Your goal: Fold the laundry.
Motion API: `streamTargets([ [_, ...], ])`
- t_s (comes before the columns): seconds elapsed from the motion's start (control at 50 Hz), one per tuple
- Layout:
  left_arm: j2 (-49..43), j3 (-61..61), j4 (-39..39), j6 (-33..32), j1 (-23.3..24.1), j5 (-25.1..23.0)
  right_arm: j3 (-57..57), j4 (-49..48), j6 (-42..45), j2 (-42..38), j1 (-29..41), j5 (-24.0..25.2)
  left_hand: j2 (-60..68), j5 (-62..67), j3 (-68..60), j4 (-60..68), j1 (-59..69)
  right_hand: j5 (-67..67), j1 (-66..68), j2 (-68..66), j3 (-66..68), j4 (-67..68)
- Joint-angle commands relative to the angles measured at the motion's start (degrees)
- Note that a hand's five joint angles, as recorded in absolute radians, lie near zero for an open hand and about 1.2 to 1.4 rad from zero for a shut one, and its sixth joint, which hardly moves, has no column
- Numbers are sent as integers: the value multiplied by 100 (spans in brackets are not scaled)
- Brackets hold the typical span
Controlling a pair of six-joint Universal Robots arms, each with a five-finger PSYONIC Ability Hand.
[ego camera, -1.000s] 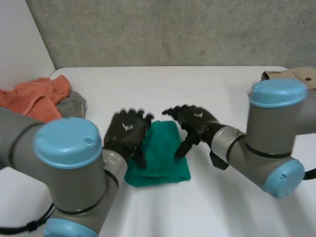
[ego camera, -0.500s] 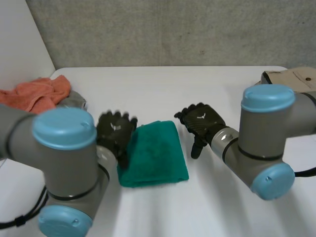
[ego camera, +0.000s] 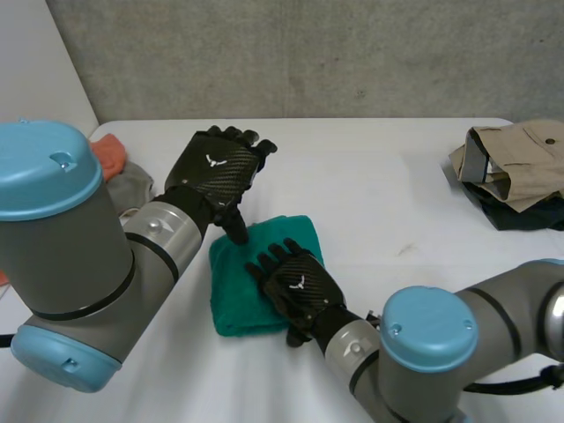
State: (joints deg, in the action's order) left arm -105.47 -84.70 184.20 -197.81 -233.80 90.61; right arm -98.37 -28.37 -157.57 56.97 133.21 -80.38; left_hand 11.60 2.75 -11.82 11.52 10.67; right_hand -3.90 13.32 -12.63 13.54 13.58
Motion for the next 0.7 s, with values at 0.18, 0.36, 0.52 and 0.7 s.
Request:
streamTargets([
  [0.18, 0, -38, 1, 14, 19, 18, 836, -231, 675, -731, -23, 5, -54, -170, 76, -46, 39, -1518, 1577, -1645, 1554, 1550],
  [0.36, 9, -3, 1, 14, 1, 18, 1301, -213, 622, -888, -32, 110, -54, -170, 76, -46, 39, -6313, 6372, -6440, 6350, 6346],
  [0.52, 61, 58, 10, 5, 19, 1, 1662, -81, 604, -565, -672, 5, -88, -203, 110, -80, 5, -6610, 6668, -6737, 6646, 6642],
  [0.7, 229, 322, 54, 5, 168, -131, 2365, -151, 596, 156, -1894, 119, -105, -220, 127, -97, -12, -6610, 6668, -6737, 6646, 6642],
])
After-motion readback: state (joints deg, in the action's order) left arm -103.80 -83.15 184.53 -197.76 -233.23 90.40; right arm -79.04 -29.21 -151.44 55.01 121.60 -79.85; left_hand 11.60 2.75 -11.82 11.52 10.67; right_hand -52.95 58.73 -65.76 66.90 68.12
